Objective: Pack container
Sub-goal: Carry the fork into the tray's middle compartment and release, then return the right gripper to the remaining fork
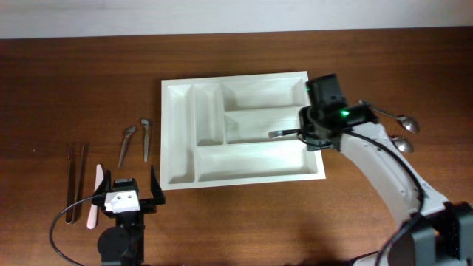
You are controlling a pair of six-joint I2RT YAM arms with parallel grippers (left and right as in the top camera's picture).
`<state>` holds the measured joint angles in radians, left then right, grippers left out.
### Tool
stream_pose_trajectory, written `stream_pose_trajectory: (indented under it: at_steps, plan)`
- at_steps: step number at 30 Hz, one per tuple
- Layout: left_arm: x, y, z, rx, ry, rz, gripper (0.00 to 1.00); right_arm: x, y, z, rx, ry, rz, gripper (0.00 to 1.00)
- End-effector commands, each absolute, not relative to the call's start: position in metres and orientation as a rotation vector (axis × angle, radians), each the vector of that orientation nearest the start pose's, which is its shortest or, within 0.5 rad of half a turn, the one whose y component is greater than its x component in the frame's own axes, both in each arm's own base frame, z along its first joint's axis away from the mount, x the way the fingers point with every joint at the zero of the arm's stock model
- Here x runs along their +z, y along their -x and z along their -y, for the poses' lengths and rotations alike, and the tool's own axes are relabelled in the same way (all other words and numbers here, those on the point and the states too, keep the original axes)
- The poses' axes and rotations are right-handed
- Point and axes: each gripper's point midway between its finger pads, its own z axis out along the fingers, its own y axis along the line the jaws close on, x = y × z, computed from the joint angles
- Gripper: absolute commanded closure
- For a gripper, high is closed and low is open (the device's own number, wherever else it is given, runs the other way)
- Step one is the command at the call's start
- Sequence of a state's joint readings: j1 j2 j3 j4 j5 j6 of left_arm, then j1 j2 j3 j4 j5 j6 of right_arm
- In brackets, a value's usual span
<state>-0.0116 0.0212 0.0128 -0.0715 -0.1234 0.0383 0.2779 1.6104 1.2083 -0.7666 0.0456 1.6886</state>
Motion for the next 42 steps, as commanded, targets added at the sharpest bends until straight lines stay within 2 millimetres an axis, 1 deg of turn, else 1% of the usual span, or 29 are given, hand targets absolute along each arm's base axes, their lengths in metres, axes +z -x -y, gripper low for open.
stream_pose_trajectory:
  at_steps: [1, 4, 6, 13, 18, 21, 22, 24, 25, 27, 29, 30, 31, 33, 34, 35, 36, 37, 39, 41, 42]
  plan:
    - [0.157, -0.245, -0.02, 0.137, 0.049, -1.65, 0.01, 0.103, -0.372, -0.121, 0.51, -1.879, -2.168, 0.96]
    - [0.157, -0.245, -0.02, 0.136, 0.049, -1.65, 0.01, 0.097, -0.378, -0.139, 0.561, -1.852, -2.191, 0.96]
    - [0.157, -0.245, -0.02, 0.136, 0.049, -1.65, 0.01, 0.096, -0.379, -0.144, 0.567, -1.845, -2.192, 0.96]
    - [0.157, -0.245, -0.02, 0.136, 0.049, -1.65, 0.01, 0.087, -0.38, -0.153, 0.567, -1.838, -2.216, 0.95]
    - [0.157, -0.245, -0.02, 0.136, 0.049, -1.65, 0.01, 0.078, -0.381, -0.159, 0.572, -1.838, -2.239, 0.9]
    - [0.157, -0.245, -0.02, 0.136, 0.049, -1.65, 0.01, 0.076, -0.382, -0.16, 0.573, -1.839, -2.241, 0.82]
    - [0.157, -0.245, -0.02, 0.136, 0.049, -1.65, 0.01, 0.076, -0.384, -0.16, 0.578, -1.837, -2.238, 0.76]
    - [0.157, -0.245, -0.02, 0.136, 0.049, -1.65, 0.01, 0.078, -0.386, -0.161, 0.59, -1.825, -2.232, 0.68]
    - [0.157, -0.245, -0.02, 0.136, 0.049, -1.65, 0.01, 0.078, -0.387, -0.161, 0.596, -1.818, -2.232, 0.66]
    - [0.157, -0.245, -0.02, 0.136, 0.049, -1.65, 0.01, 0.082, -0.393, -0.162, 0.615, -1.766, -2.244, 0.62]
    - [0.157, -0.245, -0.02, 0.136, 0.049, -1.65, 0.01, 0.091, -0.403, -0.157, 0.624, -1.683, -2.26, 0.55]
    - [0.157, -0.245, -0.02, 0.136, 0.049, -1.649, 0.01, 0.099, -0.409, -0.15, 0.618, -1.63, -2.27, 0.5]
    - [0.157, -0.245, -0.02, 0.136, 0.049, -1.65, 0.01, 0.108, -0.413, -0.136, 0.58, -1.599, -2.274, 0.43]
    - [0.157, -0.245, -0.02, 0.136, 0.049, -1.65, 0.01, 0.119, -0.411, -0.109, 0.497, -1.648, -2.261, 0.34]
    - [0.157, -0.245, -0.02, 0.136, 0.049, -1.65, 0.01, 0.126, -0.403, -0.084, 0.42, -1.729, -2.246, 0.21]
    - [0.157, -0.245, -0.02, 0.136, 0.049, -1.65, 0.01, 0.13, -0.395, -0.063, 0.357, -1.803, -2.235, 0.07]
    - [0.157, -0.245, -0.02, 0.136, 0.049, -1.65, 0.01, 0.133, -0.388, -0.047, 0.307, -1.865, -2.223, 0.01]
    - [0.157, -0.245, -0.02, 0.136, 0.049, -1.65, 0.01, 0.133, -0.371, -0.014, 0.212, -1.992, -2.191, 0.01]
    - [0.157, -0.245, -0.02, 0.136, 0.049, -1.65, 0.01, 0.127, -0.341, 0.025, 0.079, -2.171, -2.14, 0.01]
    - [0.157, -0.245, -0.02, 0.136, 0.049, -1.65, 0.01, 0.118, -0.312, 0.054, -0.038, -2.324, -2.088, 0.01]
    - [0.157, -0.245, -0.02, 0.136, 0.049, -1.65, 0.01, 0.115, -0.305, 0.061, -0.069, -2.354, -2.071, 0.01]
